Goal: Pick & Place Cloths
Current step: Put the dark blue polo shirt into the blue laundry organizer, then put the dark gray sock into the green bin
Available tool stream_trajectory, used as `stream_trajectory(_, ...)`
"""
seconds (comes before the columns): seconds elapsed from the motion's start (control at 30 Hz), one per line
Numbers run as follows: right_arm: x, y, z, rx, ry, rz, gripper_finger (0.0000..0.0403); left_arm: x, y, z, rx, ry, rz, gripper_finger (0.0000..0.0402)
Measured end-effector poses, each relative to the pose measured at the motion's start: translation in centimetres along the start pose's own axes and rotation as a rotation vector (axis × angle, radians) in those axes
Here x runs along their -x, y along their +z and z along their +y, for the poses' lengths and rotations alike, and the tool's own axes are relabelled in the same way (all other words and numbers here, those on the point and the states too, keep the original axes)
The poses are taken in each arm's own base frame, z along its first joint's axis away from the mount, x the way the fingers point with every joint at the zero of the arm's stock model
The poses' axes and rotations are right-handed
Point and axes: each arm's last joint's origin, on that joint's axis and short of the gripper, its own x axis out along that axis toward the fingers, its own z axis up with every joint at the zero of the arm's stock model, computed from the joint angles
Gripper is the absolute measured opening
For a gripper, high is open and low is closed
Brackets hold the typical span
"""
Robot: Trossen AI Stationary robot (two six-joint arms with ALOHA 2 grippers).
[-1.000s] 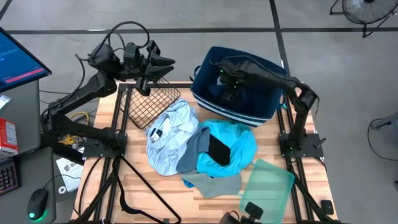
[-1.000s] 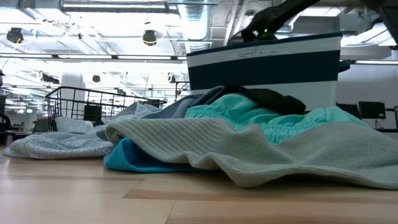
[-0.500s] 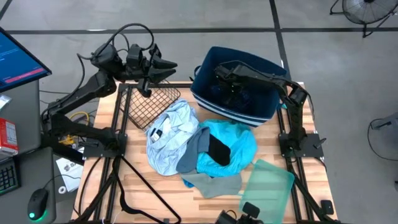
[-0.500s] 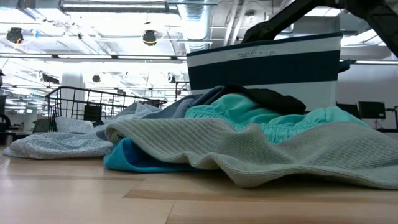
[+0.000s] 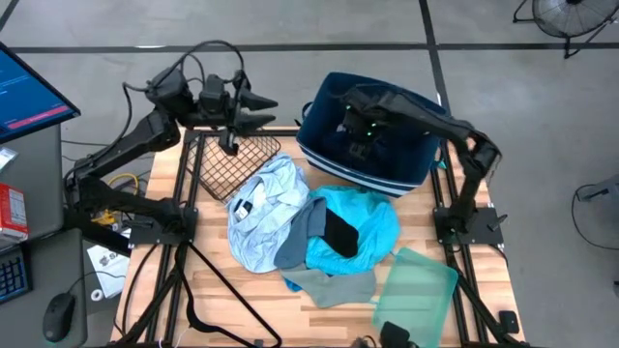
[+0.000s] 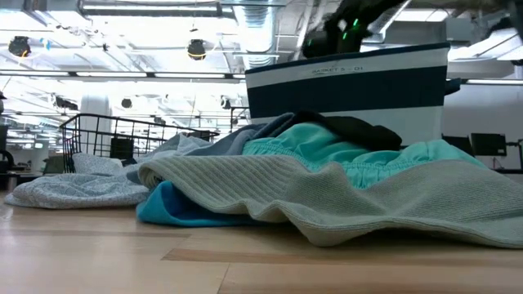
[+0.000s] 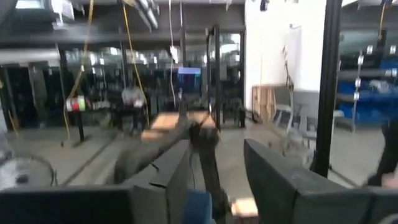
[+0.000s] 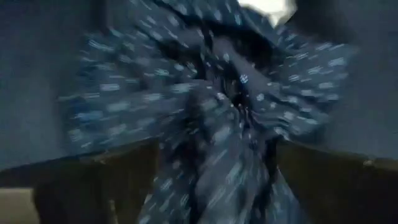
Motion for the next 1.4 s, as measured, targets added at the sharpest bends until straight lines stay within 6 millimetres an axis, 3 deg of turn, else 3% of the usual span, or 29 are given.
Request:
stream_trajectory(0.27, 11.2, -4.0, 0.5, -0.069, -0.024, -0.306, 0.0322, -0.9, -3.5, -1.6, 0.094, -0.039, 0.295, 0.0235)
stream_trajectory(0.43, 16.0, -7.3, 1.2, -0.127, -0.009, -0.463, 0.0318, -2.1, -7.3, -3.2, 0.106, 0.026, 0.455, 0.0252)
stream_trajectory(0.57, 18.5, -9.5, 1.9, -0.165, 0.021, -0.551, 0.0318, -2.3, -11.4, -4.7, 0.098, 0.115, 0.58, 0.0248)
stream_trajectory(0.77, 20.5, -11.7, 2.6, -0.174, 0.057, -0.629, 0.0317, -2.2, -16.6, -6.8, 0.145, 0.172, 0.639, 0.0239)
stream_trajectory(1.0, 20.9, -12.0, 2.8, -0.165, 0.062, -0.642, 0.0317, -2.1, -20.5, -8.4, 0.105, 0.287, 0.518, 0.0233)
stream_trajectory(1.4, 20.5, -12.0, 2.9, -0.153, 0.059, -0.605, 0.0317, -5.2, -28.2, -9.7, 0.133, 0.32, 0.647, 0.023)
